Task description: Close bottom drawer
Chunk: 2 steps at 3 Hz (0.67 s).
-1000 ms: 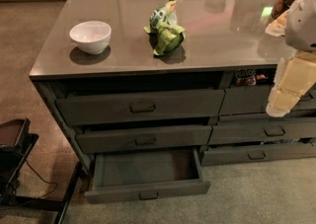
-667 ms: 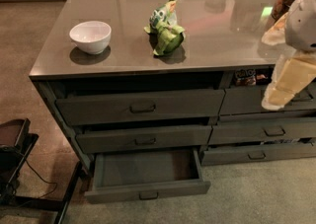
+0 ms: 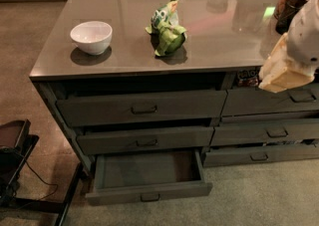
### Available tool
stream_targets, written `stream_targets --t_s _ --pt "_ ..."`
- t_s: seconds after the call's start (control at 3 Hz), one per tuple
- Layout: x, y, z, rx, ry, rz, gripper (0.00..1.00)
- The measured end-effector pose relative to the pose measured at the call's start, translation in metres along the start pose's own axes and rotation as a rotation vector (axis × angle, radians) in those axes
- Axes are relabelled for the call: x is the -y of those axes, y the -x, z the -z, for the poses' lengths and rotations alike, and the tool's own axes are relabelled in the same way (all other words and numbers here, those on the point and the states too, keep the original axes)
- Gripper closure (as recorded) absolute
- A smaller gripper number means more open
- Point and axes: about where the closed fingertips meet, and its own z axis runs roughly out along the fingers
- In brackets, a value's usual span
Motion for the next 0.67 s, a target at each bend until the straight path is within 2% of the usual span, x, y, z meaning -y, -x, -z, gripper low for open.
stream_targets --t_s 0.33,0.67 --pt "-0.021 -0.003 -0.041 0.067 0.010 -0.032 0.89" --pt "-0.048 -0.002 -0.107 0.147 0.068 -0.051 1.00"
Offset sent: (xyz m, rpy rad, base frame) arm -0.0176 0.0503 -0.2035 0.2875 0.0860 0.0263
